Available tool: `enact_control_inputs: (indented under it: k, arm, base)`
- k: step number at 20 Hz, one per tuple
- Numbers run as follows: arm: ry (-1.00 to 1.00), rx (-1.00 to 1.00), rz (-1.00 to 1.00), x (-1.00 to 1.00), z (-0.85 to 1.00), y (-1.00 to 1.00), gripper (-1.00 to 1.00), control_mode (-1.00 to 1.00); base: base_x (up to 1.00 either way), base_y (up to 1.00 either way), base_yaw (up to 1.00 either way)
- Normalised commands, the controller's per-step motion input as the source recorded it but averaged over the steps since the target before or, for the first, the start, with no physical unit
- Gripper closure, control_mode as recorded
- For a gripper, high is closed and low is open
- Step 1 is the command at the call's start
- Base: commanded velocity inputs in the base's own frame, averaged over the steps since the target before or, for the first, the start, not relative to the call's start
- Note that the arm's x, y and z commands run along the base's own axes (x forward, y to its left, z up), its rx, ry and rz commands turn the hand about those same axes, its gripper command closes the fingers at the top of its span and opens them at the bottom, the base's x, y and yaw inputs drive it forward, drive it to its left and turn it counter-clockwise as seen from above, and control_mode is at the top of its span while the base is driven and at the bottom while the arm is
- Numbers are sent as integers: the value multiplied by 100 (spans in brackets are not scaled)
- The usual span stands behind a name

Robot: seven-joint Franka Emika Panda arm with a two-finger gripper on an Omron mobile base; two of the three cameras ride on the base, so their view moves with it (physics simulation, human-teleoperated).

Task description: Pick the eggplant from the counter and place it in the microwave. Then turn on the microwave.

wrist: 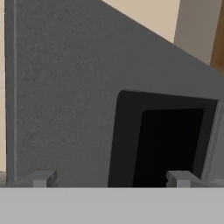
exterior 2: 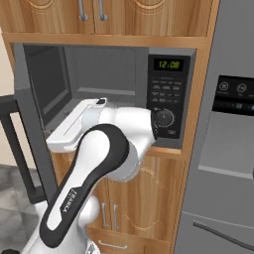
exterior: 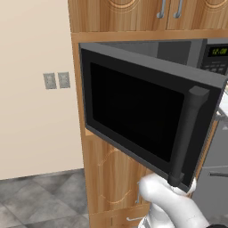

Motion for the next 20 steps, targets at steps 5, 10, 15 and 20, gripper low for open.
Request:
enact_control_inputs:
  k: [5,10,15,20]
  arm:
    - [0,0,3,0,-3,45,-100,-100]
    - [1,-1,4,0,-4,61,-100,-100]
    - [9,0,5,-17,-1,61,-100,-100]
    - [7,0,1,-12,-1,56,-100,-100]
  base:
    - [0,0,0]
    - [0,0,0]
    - [0,0,0]
    - [0,0,0]
